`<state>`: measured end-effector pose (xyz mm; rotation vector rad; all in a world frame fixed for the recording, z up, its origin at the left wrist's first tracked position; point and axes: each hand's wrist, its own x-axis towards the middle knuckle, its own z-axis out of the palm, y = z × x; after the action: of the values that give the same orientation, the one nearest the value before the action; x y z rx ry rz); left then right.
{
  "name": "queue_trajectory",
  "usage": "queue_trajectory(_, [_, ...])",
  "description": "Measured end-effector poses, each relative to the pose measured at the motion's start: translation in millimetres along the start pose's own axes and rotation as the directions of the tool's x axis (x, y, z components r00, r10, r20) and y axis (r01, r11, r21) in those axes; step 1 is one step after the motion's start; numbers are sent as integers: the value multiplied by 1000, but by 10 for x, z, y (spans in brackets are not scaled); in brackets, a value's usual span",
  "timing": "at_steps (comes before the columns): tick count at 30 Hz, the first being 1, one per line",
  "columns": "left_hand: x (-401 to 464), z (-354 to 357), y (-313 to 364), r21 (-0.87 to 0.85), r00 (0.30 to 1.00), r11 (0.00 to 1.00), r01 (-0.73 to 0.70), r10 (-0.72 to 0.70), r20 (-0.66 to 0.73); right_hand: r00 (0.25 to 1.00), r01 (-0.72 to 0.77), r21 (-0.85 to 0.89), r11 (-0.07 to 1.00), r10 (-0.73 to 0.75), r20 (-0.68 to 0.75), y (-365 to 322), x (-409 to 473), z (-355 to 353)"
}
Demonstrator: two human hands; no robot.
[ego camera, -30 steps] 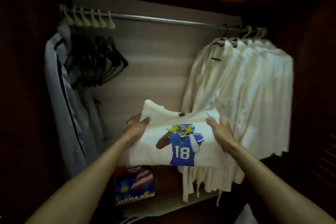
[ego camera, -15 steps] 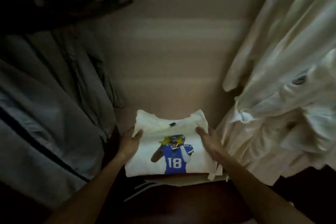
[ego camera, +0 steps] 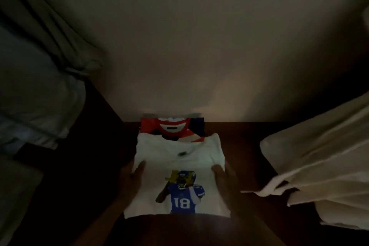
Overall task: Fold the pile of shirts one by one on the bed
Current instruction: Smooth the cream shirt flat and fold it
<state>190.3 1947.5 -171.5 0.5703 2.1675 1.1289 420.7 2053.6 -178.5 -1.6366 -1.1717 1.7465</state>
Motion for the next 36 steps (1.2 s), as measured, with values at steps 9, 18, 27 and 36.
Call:
queue_trajectory(9, [1178,171,-173,-100,999,994,44,-46,-18,987,158,-61,986,-157,20,48,1244,420])
queue_trajectory(18, [1115,249,-914,-112,963,960,257,-264,-58,999,-50,-184,982,50,-7,815,1494,426])
queue_trajectory(27, [1411,192,-1095,109,971,991,77,-50,-234,998,-2,-245,970,-14,-63,901,1272,407])
queue_trajectory(36, [1470,785,-1221,758,956,598,-261,271,115,785,451,-861,235,-563,258,960,1482,990])
